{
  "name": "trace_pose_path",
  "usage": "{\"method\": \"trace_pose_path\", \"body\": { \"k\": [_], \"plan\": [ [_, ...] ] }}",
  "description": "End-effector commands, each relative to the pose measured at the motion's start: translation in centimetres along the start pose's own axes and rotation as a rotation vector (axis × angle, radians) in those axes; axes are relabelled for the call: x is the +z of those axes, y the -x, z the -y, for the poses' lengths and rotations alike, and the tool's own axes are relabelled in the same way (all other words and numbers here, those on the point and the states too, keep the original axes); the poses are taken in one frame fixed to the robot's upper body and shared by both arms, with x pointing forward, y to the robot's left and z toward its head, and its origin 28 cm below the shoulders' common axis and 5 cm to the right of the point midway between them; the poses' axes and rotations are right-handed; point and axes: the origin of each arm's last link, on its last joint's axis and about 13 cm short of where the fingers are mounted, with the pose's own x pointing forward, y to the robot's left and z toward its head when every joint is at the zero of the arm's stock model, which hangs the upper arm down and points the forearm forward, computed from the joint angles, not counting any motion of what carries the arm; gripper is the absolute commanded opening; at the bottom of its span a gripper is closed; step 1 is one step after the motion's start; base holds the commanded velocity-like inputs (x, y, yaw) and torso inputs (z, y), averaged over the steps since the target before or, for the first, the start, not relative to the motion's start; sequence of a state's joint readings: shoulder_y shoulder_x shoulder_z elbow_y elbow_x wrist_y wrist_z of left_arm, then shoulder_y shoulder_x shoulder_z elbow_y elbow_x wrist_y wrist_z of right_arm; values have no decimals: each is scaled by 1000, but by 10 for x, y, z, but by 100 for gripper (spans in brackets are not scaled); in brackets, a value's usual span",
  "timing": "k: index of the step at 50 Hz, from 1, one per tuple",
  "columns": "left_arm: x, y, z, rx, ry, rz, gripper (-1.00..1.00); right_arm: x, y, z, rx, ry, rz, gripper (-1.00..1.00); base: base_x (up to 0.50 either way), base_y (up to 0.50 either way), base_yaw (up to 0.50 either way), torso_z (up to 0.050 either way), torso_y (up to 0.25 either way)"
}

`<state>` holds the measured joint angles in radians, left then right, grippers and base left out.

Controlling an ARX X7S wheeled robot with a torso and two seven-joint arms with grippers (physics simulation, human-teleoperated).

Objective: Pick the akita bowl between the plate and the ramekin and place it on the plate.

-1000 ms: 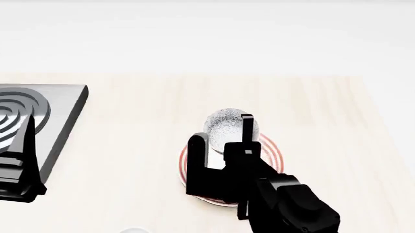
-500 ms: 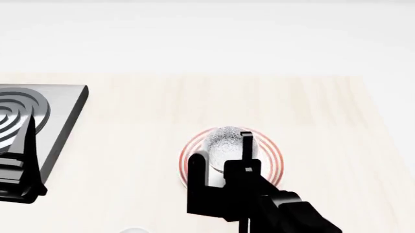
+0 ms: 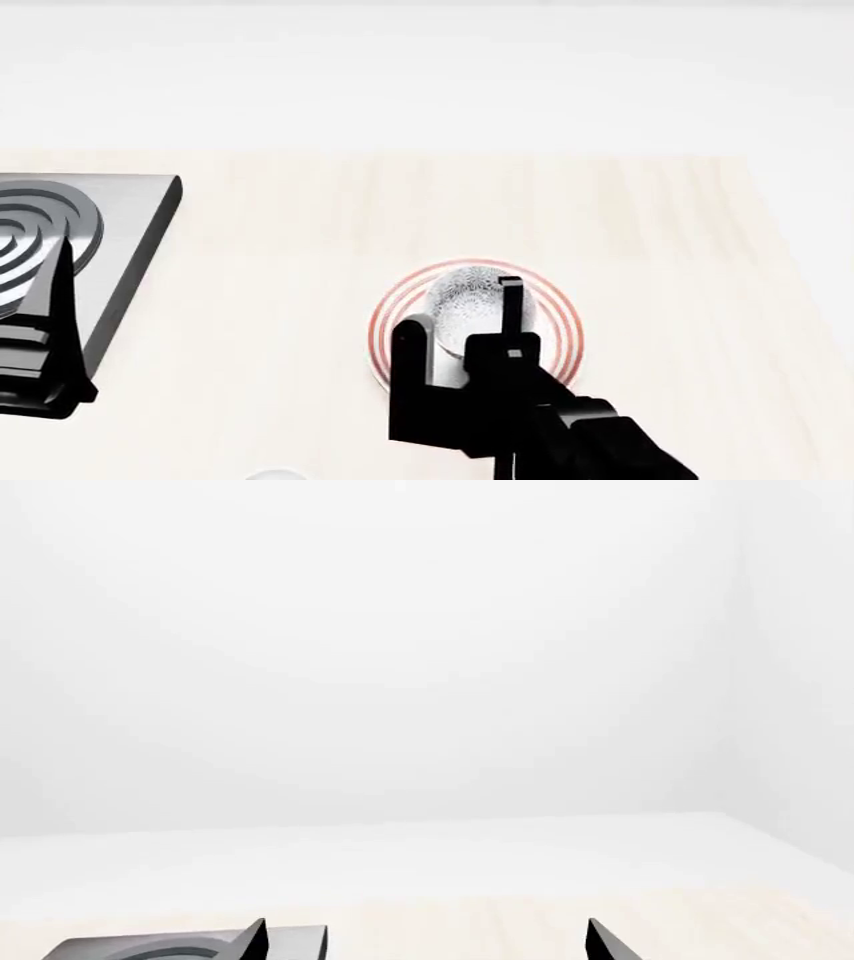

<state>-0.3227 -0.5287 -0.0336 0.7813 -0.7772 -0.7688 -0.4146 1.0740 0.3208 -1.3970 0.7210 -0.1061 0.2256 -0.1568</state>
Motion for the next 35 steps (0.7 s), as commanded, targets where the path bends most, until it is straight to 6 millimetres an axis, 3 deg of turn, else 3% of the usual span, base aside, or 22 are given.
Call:
{"method": "trace_pose_path", "body": {
  "k": [1, 15, 16, 35],
  "plan": [
    [0, 0, -1, 2, 0, 0, 100, 3, -6, 2, -15, 17, 7, -100, 0, 0, 0, 0, 0],
    [1, 0, -1, 4, 0, 4, 100, 4, -5, -2, 11, 9, 11, -100, 0, 0, 0, 0, 1],
    [0, 0, -1, 4, 0, 3, 100, 4, -4, -2, 17, 6, 12, 100, 0, 0, 0, 0, 0],
    [1, 1, 0, 2, 1, 5, 100, 4, 5, 2, 0, 3, 17, 100, 0, 0, 0, 0, 0]
  ]
}}
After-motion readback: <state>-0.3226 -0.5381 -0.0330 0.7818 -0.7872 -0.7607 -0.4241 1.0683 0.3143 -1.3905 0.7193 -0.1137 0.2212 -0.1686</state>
